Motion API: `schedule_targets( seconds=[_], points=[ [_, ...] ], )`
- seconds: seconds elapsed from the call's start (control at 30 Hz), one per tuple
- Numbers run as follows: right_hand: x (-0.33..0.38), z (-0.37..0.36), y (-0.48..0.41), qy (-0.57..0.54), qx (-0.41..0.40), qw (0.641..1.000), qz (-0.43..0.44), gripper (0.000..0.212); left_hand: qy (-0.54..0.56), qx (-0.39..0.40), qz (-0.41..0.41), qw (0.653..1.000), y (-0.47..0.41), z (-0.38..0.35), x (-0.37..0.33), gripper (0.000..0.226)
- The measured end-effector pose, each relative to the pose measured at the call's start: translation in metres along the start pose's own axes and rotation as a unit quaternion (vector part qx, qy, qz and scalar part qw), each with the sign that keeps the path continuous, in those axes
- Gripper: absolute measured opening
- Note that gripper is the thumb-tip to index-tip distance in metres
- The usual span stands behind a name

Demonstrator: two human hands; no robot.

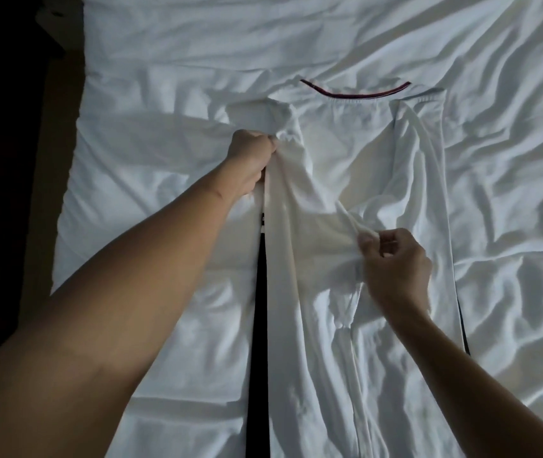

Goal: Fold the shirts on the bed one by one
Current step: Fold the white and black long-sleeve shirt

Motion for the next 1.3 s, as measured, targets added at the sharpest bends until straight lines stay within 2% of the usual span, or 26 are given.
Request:
schedule_targets(
  seconds=[0.03, 0.13, 0.23, 0.3, 0.37, 0.57, 0.63, 0.7, 0.73, 0.8, 0.83, 0.9, 0.97, 1.03, 1.17, 1.3],
  points=[
    [0.008, 0.003, 0.006, 0.017, -0.021, 0.999, 0.041, 0.016, 0.003, 0.002, 0.002, 1.000, 0.001, 0.001, -0.001, 0.017],
    [0.041, -0.002, 0.034, 0.063, -0.065, 0.968, 0.236, 0.041, 0.035, 0.029, 0.010, 0.999, 0.005, -0.003, -0.014, 0.030],
    [0.051, -0.035, 0.060, 0.136, 0.029, 0.915, 0.380, 0.056, 0.008, 0.036, -0.058, 0.998, 0.005, -0.012, -0.030, 0.019],
    [0.041, -0.056, 0.073, 0.167, 0.106, 0.886, 0.420, 0.064, -0.023, 0.013, -0.108, 0.994, -0.001, -0.014, -0.036, 0.015],
    [0.023, -0.065, 0.075, 0.212, 0.137, 0.873, 0.417, 0.068, -0.049, -0.006, -0.136, 0.990, -0.012, -0.016, -0.040, 0.010],
    [-0.001, -0.063, 0.081, 0.272, 0.131, 0.863, 0.405, 0.071, -0.100, -0.037, -0.219, 0.970, -0.019, -0.016, -0.050, 0.003],
    [-0.002, -0.063, 0.081, 0.268, 0.129, 0.867, 0.400, 0.071, -0.120, -0.102, -0.290, 0.944, -0.003, -0.009, -0.059, 0.009],
    [-0.004, -0.062, 0.081, 0.267, 0.132, 0.868, 0.396, 0.070, -0.127, -0.172, -0.388, 0.897, 0.036, 0.000, -0.064, 0.013],
    [-0.005, -0.062, 0.082, 0.265, 0.134, 0.869, 0.397, 0.070, -0.136, -0.170, -0.440, 0.871, 0.058, -0.002, -0.061, 0.016],
    [-0.009, -0.058, 0.084, 0.263, 0.138, 0.869, 0.395, 0.070, -0.200, -0.095, -0.523, 0.823, 0.094, -0.021, -0.042, 0.026],
    [-0.013, -0.056, 0.086, 0.264, 0.139, 0.870, 0.392, 0.070, -0.262, -0.051, -0.533, 0.803, 0.103, -0.032, -0.027, 0.033],
    [-0.020, -0.050, 0.088, 0.270, 0.144, 0.873, 0.381, 0.071, -0.404, 0.013, -0.501, 0.765, 0.099, -0.046, 0.011, 0.052],
    [-0.025, -0.045, 0.090, 0.273, 0.150, 0.875, 0.371, 0.071, -0.489, 0.029, -0.461, 0.740, 0.084, -0.046, 0.029, 0.066],
    [-0.029, -0.040, 0.091, 0.274, 0.165, 0.875, 0.365, 0.070, -0.499, 0.020, -0.450, 0.740, 0.087, -0.041, 0.024, 0.068],
    [-0.034, -0.018, 0.095, 0.216, 0.183, 0.894, 0.348, 0.066, -0.420, -0.035, -0.475, 0.773, 0.160, -0.033, 0.015, 0.059],
    [-0.054, 0.017, 0.114, 0.190, 0.152, 0.905, 0.349, 0.060, -0.433, -0.036, -0.424, 0.794, 0.255, -0.025, 0.091, 0.059]
  ],
)
Point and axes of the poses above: each hand's wrist, its own y-axis away from the middle knuckle, its own z-axis out of the back of the hand, x = y × z, the point moved 8 cm from there along -y, towards the middle knuckle, and after that the axes turned 9 degrees about -x, right-handed, at the moved point
